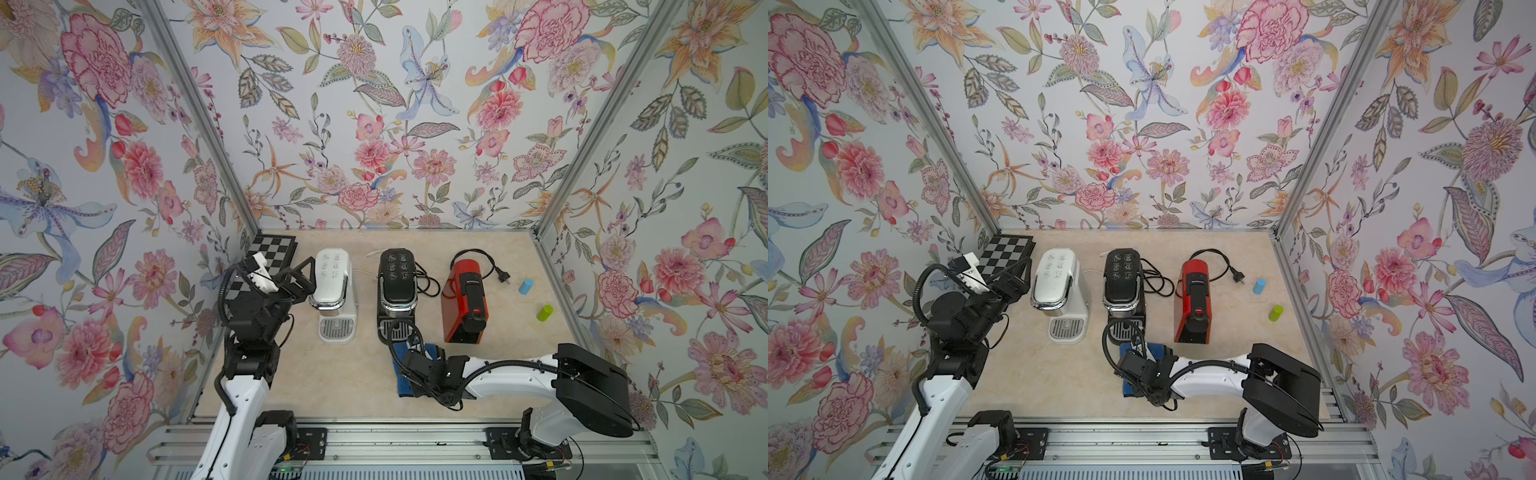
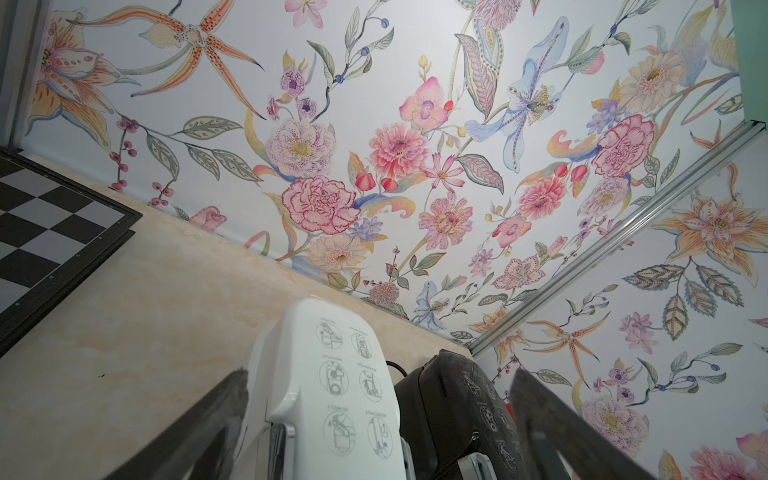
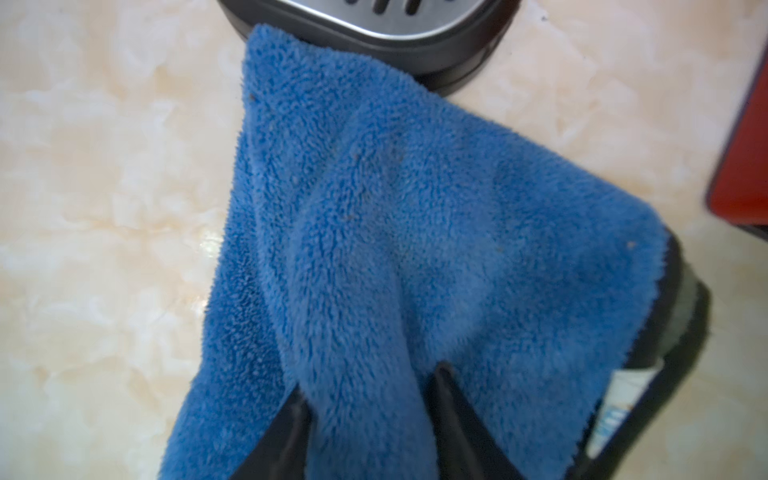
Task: Wipe the surface of a coffee machine
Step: Pick up the cleaning item at the center of the board.
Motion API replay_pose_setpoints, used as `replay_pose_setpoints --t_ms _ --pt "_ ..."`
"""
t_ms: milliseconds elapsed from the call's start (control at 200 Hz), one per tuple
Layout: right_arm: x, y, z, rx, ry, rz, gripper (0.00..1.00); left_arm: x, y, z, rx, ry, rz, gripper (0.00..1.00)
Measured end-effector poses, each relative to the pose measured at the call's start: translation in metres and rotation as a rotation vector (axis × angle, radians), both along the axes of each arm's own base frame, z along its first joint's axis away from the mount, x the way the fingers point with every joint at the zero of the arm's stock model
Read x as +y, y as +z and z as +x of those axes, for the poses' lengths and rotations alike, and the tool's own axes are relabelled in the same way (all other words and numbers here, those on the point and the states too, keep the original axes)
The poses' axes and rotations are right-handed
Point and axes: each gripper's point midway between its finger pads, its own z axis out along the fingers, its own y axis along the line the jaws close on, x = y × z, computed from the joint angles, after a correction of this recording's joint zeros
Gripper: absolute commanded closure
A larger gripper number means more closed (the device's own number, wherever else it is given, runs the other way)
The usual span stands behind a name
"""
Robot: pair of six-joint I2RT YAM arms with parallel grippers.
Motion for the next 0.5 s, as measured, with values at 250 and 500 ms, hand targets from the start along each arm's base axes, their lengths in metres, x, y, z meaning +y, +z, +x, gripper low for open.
replay_pose_setpoints --t_ms 250,500 --pt "0.0 0.002 0.0 -0.003 -0.002 0.008 0.93 -0.004 -0.009 0.005 0.047 -0.023 0.016 0.01" --pt "-0.001 0.037 -0.002 -0.027 0.028 0.081 1.0 -0.006 0.013 -0.001 -0.007 -0.037 0.066 0.06"
